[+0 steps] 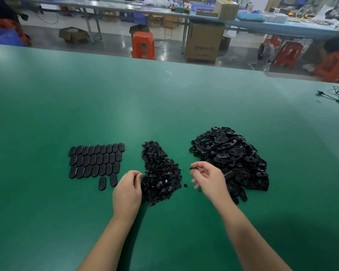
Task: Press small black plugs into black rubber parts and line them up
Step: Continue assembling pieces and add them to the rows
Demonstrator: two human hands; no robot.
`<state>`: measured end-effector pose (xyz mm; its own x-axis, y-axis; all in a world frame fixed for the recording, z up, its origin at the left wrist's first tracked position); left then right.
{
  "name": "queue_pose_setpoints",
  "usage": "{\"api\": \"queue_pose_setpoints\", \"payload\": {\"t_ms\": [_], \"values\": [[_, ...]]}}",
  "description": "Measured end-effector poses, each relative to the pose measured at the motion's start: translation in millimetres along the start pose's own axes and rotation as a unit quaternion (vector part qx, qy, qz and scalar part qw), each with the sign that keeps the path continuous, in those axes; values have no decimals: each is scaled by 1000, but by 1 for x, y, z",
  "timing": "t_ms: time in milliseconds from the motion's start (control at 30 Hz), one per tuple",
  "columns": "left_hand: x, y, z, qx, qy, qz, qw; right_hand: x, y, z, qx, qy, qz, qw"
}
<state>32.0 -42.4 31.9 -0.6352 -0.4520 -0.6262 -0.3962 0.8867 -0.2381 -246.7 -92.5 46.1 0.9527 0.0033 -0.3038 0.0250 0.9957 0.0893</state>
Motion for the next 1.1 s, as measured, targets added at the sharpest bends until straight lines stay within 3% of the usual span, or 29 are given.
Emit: {"api": "queue_pose_setpoints", "payload": {"t_ms": [233, 833, 967, 1100], "values": [[1, 2, -7, 33, -1, 1, 999, 17, 14, -19, -2, -104, -43, 994], [-8, 5, -22, 76, 26, 1, 997, 21, 24, -38, -16, -107, -104, 989], [-2, 3, -8, -37, 135, 14, 990, 21, 24, -37, -17, -116, -107, 987], [26, 6, -6, -174, 357, 67, 915, 20, 24, -37, -6, -131, -110, 985]]}}
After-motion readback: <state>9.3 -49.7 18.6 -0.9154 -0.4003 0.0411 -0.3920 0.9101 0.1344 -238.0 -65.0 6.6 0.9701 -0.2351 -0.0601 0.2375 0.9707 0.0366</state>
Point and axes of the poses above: each hand's wrist, its own y-axis away from the middle knuckle, its own x-axis out of the palm, z = x × y, the point moved 10 cm from there along -y, towards the middle knuckle, and after that the axes turned 1 degree about -x, right-handed, at the moved point
